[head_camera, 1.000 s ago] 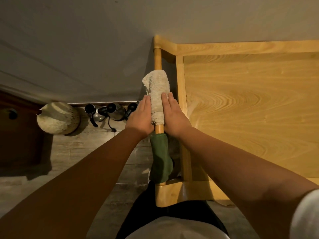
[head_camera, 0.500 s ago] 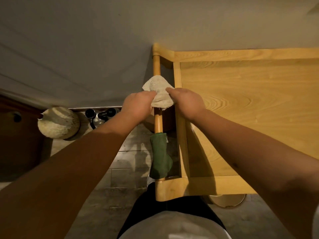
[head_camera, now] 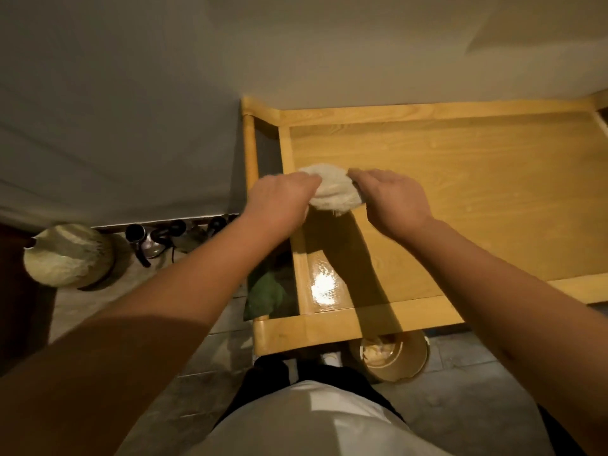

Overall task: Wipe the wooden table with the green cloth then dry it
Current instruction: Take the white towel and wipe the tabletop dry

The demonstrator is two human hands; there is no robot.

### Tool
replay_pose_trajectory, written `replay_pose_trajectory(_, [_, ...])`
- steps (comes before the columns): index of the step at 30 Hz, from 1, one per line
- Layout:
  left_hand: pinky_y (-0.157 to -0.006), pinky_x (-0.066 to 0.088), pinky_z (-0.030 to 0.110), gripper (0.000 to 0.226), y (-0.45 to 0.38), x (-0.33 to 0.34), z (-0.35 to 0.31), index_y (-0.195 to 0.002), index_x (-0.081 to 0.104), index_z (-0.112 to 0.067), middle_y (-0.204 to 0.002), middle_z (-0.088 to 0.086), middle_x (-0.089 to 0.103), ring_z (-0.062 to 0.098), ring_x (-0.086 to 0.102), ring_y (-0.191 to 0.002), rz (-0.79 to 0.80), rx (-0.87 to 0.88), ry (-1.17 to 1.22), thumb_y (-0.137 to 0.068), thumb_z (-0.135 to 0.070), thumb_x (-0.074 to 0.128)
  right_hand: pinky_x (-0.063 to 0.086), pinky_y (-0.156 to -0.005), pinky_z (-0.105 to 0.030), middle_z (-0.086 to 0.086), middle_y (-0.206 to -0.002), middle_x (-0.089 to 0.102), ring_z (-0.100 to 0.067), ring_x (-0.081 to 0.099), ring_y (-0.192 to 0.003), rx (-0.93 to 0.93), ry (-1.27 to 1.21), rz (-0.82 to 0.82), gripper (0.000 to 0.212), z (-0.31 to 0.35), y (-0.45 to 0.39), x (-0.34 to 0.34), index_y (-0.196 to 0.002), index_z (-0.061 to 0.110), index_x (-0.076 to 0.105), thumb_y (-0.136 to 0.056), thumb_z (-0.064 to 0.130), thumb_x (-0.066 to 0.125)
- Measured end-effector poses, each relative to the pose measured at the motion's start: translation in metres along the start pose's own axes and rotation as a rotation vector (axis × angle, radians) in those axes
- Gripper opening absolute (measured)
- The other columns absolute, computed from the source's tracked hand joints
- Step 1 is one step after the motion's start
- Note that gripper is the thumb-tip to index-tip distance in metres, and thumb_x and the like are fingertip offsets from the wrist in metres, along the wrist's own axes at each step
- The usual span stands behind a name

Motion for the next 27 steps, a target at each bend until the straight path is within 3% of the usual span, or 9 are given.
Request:
replay_pose_trajectory(4, [-0.102, 0.043, 0.050, 0.053, 0.061, 0.060, -0.062, -0.140, 0.054, -0.012, -0.139, 0.016, 0.058, 0.035, 0.054, -0.126, 0.109, -0.013, 0.098, -0.088, -0.007, 0.062, 0.049, -0.071, -0.040, -0.007, -0.098, 0.071, -0.033, 0.068, -0.083, -0.032, -0.003, 0.144, 0.052, -0.005, 0.091, 0.033, -0.128, 0.016, 0.056, -0.078, 0.006, 0.070])
replay_pose_trajectory(8, [-0.118, 0.020, 0.048, 0.067, 0.132, 0.154, -0.108, -0.155, 0.023, -0.018, -0.164, 0.011, 0.021, 0.027, 0.019, -0.150, 0.592, 0.016, 0.011, -0.094, -0.013, 0.051, 0.045, -0.085, -0.040, -0.003, -0.134, 0.052, -0.028, 0.055, -0.113, -0.024, 0.018, 0.638, 0.060, -0.002, 0.180, 0.103, -0.140, 0.025, 0.036, -0.087, 0.034, 0.063])
replay_pose_trajectory(11, [-0.121, 0.002, 0.050, 0.086, 0.162, 0.182, -0.113, -0.159, -0.001, -0.017, -0.167, 0.008, -0.013, 0.026, -0.009, -0.153, 0.725, -0.010, -0.035, -0.094, -0.030, 0.054, 0.046, -0.089, -0.044, -0.007, -0.147, 0.036, -0.030, 0.045, -0.124, 0.008, 0.038, 0.695, 0.075, -0.001, 0.202, 0.120, -0.145, 0.025, 0.027, -0.084, 0.061, 0.052])
replay_pose_trajectory(14, [-0.120, -0.004, 0.050, 0.086, 0.164, 0.180, -0.110, -0.159, 0.003, -0.019, -0.168, 0.006, -0.012, 0.024, -0.008, -0.153, 0.708, -0.020, -0.020, -0.092, -0.044, 0.052, 0.041, -0.083, -0.043, -0.002, -0.126, 0.056, -0.027, 0.055, -0.110, 0.038, 0.031, 0.579, 0.076, 0.000, 0.188, 0.114, -0.125, 0.028, 0.052, -0.079, 0.081, 0.022])
replay_pose_trajectory(17, [-0.120, 0.009, 0.050, 0.071, 0.142, 0.164, -0.104, -0.154, 0.025, -0.021, -0.165, 0.007, 0.019, 0.025, 0.017, -0.150, 0.627, -0.016, 0.082, -0.093, -0.050, 0.046, 0.038, -0.093, -0.049, -0.003, -0.124, 0.061, -0.027, 0.053, -0.114, 0.048, -0.007, 0.465, 0.076, 0.002, 0.167, 0.113, -0.122, 0.028, 0.053, -0.080, 0.082, 0.020])
replay_pose_trajectory(19, [-0.119, 0.021, 0.050, 0.065, 0.119, 0.147, -0.094, -0.149, 0.032, -0.023, -0.154, 0.006, 0.035, 0.024, 0.031, -0.142, 0.495, -0.005, 0.072, -0.092, -0.053, 0.044, 0.027, -0.104, -0.060, -0.008, -0.149, 0.041, -0.033, 0.033, -0.138, 0.064, -0.042, 0.480, 0.083, 0.011, 0.159, 0.124, -0.143, 0.032, 0.033, -0.079, 0.084, 0.024])
replay_pose_trajectory(21, [-0.116, 0.028, 0.051, 0.064, 0.093, 0.129, -0.069, -0.148, 0.033, -0.025, -0.150, 0.007, 0.040, 0.024, 0.034, -0.140, 0.348, -0.050, 0.015, -0.091, -0.054, 0.044, 0.010, -0.107, -0.070, -0.005, -0.166, 0.003, -0.037, -0.002, -0.150, 0.107, -0.098, 0.544, 0.095, 0.023, 0.157, 0.141, -0.153, 0.039, 0.004, -0.075, 0.090, 0.023])
replay_pose_trajectory(24, [-0.117, 0.026, 0.054, 0.068, 0.055, 0.116, -0.009, -0.151, 0.032, -0.023, -0.159, 0.013, 0.029, 0.032, 0.023, -0.148, 0.262, -0.229, -0.045, -0.092, -0.052, 0.047, -0.007, -0.104, -0.075, -0.001, -0.161, -0.028, -0.038, -0.027, -0.146, 0.239, -0.135, 0.588, 0.103, 0.035, 0.160, 0.167, -0.150, 0.045, -0.017, -0.067, 0.098, 0.015])
replay_pose_trajectory(27, [-0.117, 0.021, 0.056, 0.070, 0.026, 0.116, 0.054, -0.154, 0.029, -0.023, -0.164, 0.017, 0.016, 0.036, 0.013, -0.151, 0.234, -0.432, 0.058, -0.094, -0.048, 0.053, -0.015, -0.100, -0.075, -0.003, -0.157, -0.034, -0.039, -0.032, -0.143, 0.320, -0.094, 0.565, 0.103, 0.039, 0.159, 0.181, -0.148, 0.046, -0.024, -0.066, 0.099, 0.007])
Point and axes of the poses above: each hand's wrist, its own y-axis away from the middle knuckle, its own x-axis out of the palm, z = x × y, the point moved 7 cm from there along -y, towards the middle knuckle
